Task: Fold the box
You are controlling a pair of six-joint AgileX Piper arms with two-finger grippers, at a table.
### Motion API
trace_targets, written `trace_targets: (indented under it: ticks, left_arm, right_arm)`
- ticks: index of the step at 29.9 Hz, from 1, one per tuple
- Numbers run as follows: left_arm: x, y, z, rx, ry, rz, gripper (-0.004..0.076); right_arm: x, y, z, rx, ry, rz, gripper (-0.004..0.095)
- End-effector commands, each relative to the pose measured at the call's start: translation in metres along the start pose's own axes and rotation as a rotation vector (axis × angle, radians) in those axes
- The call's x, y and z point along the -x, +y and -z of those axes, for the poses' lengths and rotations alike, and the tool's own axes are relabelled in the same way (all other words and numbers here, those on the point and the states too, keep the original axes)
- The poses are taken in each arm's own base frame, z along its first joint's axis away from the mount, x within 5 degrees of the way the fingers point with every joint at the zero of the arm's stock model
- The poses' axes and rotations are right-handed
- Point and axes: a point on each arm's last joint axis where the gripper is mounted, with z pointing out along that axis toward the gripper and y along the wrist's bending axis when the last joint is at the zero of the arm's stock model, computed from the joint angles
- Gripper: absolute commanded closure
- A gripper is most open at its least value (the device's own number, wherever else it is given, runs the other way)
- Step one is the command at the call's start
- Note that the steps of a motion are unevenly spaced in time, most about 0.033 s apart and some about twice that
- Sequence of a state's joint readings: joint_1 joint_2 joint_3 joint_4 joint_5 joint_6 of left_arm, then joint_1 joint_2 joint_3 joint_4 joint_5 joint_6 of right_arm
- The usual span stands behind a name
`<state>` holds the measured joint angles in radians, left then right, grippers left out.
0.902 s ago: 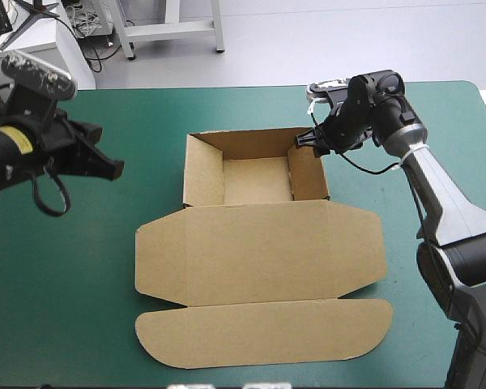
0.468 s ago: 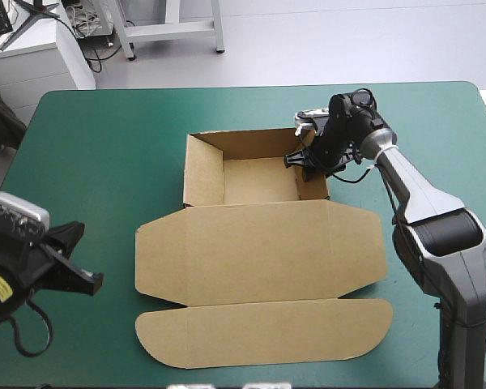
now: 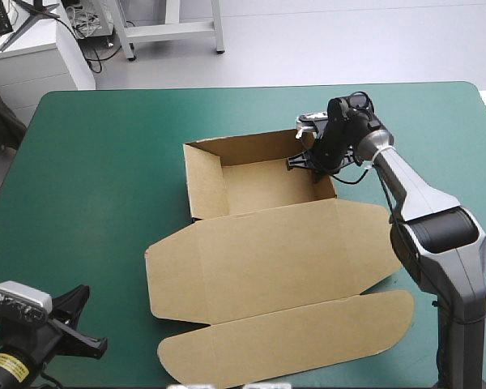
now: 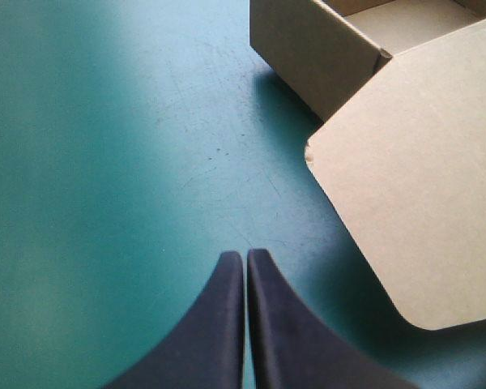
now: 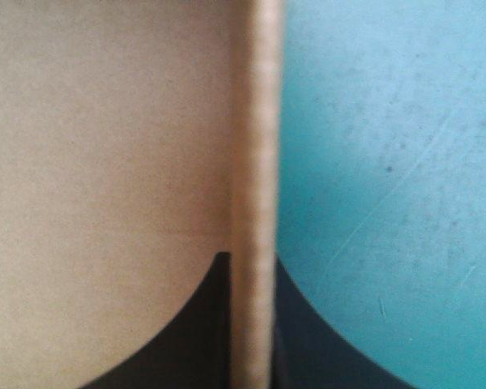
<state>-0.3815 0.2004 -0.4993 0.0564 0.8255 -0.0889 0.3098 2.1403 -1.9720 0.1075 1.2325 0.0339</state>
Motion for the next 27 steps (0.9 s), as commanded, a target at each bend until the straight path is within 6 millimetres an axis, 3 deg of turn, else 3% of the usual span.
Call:
trace_targets:
  ticks: [1, 5, 8, 14, 22, 27]
  left_arm:
    - [0.007, 0.0, 0.008, -0.012, -0.134, 0.016, 0.0734]
    - [0.005, 0.002, 0.012, 0.011, -0.148, -0.002, 0.0734]
    - [0.003, 0.003, 0.012, 0.022, -0.134, -0.008, 0.0734]
    - [0.001, 0.005, 0.012, 0.043, -0.108, -0.018, 0.0734]
    - [0.001, 0.006, 0.012, 0.051, -0.109, -0.021, 0.0734]
    - [0.001, 0.006, 0.012, 0.05, -0.108, -0.02, 0.0734]
  right_arm:
    - [0.001, -0.012, 0.035, -0.086, -0.066, 0.017, 0.0928]
    - [0.002, -0.041, 0.038, -0.155, -0.071, -0.017, 0.0928]
    - [0.0, -0.077, 0.043, -0.204, -0.072, -0.07, 0.0928]
    - [-0.02, -0.177, 0.061, -0.277, -0.071, -0.245, 0.0928]
    - [-0.088, -0.309, 0.096, -0.371, -0.072, -0.528, 0.0928]
    - [-0.128, -0.356, 0.108, -0.39, -0.074, -0.652, 0.0928]
